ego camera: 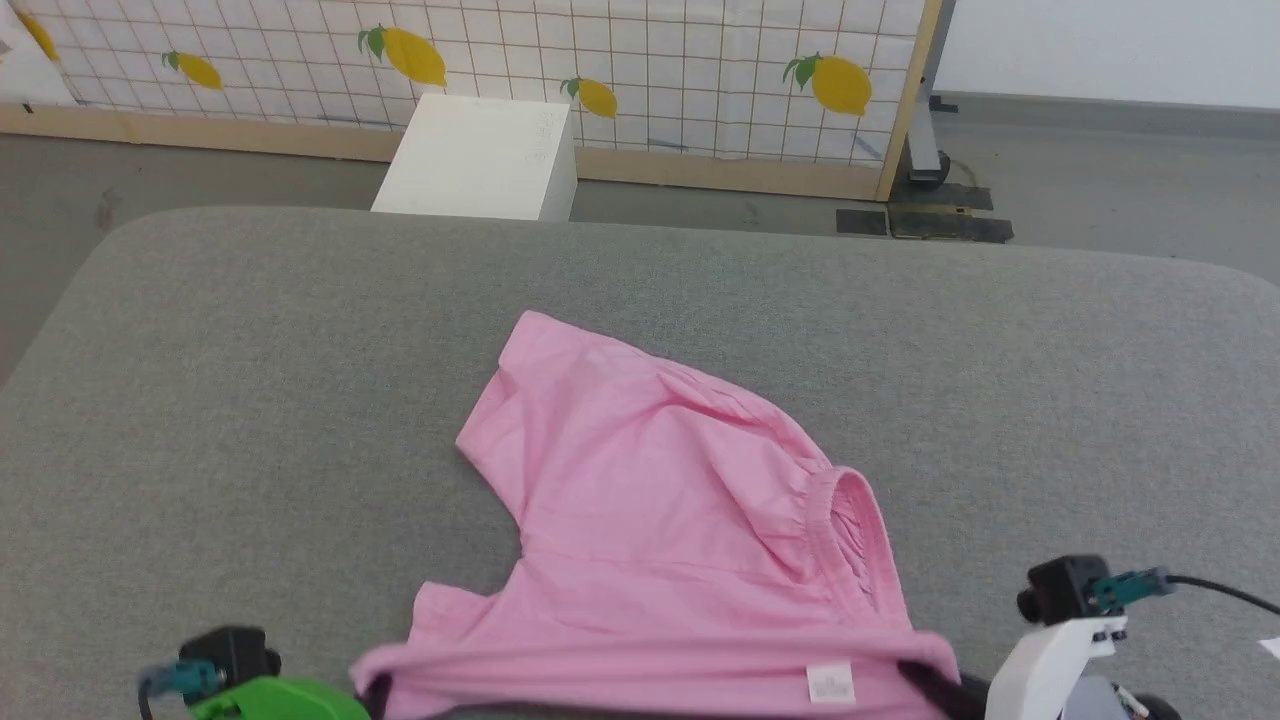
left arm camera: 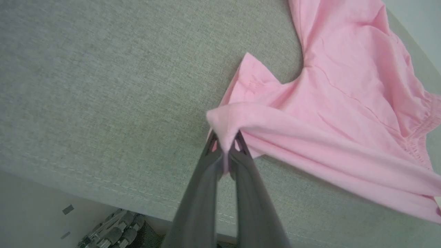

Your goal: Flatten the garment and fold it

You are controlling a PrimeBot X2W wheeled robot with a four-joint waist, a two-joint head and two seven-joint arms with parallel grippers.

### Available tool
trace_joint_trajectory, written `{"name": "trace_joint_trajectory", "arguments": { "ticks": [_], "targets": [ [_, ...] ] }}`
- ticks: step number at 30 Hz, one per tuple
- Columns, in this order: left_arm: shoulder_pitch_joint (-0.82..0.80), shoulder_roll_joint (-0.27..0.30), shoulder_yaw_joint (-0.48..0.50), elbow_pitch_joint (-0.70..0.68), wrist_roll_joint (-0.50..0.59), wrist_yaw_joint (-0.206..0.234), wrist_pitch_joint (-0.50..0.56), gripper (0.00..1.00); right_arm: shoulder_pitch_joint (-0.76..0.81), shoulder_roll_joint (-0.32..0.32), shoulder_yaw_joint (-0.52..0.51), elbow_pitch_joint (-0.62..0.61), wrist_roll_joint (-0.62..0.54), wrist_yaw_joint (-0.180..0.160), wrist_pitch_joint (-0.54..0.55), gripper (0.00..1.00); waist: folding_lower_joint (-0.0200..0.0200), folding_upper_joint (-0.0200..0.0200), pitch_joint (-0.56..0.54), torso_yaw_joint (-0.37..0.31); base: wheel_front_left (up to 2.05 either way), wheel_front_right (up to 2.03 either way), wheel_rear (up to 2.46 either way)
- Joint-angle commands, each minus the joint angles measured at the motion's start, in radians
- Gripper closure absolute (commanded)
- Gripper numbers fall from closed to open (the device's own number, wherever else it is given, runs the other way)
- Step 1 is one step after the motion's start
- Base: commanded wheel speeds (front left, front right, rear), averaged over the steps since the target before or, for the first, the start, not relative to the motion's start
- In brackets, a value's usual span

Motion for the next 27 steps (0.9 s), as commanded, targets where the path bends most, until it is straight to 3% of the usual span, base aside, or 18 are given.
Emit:
{"name": "trace_joint_trajectory", "arguments": {
  "ticks": [1,8,19,27],
  "targets": [
    [-0.040,0.030,0.016,-0.010,0.012,-0.006,-0.011,1.00,-0.019,0.014,-0.031,-0.020,-0.017,-0.002,-0.017,1.00,0.0001,0.0071,0.006,-0.003,0.00,0.00,0.00],
    [-0.301,0.052,-0.014,0.017,0.060,-0.063,0.001,1.00,-0.103,0.074,-0.102,-0.068,-0.070,-0.002,-0.025,1.00,0.0001,0.0071,0.073,-0.017,0.00,0.00,0.00],
    [-0.771,0.004,-0.091,0.347,0.110,-0.191,0.004,1.00,-0.253,0.115,-0.162,-0.071,-0.115,-0.002,-0.040,1.00,0.0001,0.0071,0.277,-0.074,0.00,0.00,0.00],
    [-0.973,-0.024,-0.123,0.583,0.133,-0.252,-0.009,1.00,-0.330,0.118,-0.132,-0.047,-0.091,-0.002,-0.064,1.00,0.0001,0.0071,0.385,-0.124,0.00,0.00,0.00]
  ]
}}
